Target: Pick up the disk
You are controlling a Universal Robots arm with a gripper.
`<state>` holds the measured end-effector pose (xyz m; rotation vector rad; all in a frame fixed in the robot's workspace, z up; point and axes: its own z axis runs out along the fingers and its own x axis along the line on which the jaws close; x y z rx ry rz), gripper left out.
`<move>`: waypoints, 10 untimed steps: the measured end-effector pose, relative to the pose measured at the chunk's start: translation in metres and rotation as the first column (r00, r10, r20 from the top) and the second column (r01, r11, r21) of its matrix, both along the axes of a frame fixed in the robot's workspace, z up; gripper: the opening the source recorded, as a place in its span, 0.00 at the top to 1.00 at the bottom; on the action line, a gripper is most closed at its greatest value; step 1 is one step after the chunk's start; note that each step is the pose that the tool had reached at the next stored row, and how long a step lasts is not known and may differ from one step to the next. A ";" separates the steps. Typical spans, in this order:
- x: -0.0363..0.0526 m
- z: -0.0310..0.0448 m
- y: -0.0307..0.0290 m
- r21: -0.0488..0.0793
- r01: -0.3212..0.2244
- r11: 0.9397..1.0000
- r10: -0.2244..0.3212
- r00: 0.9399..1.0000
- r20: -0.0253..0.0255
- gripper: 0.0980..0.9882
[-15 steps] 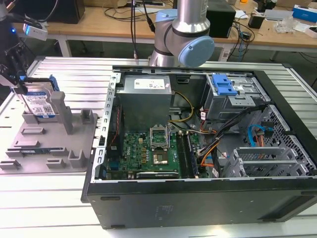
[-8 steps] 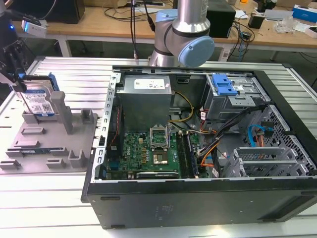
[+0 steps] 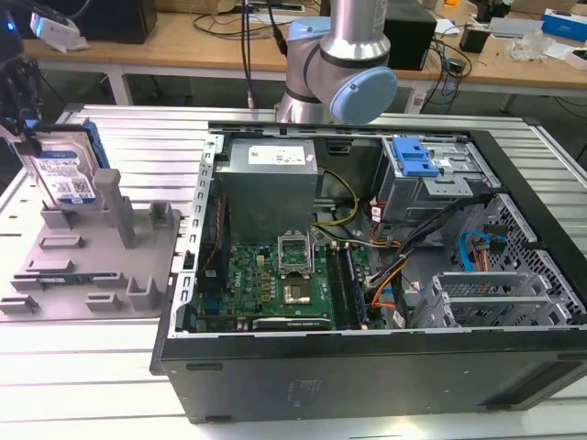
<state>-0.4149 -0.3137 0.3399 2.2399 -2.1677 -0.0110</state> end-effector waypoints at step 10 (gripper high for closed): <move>0.0000 0.0670 0.0000 0.008 0.000 1.000 0.000 1.000 0.000 0.70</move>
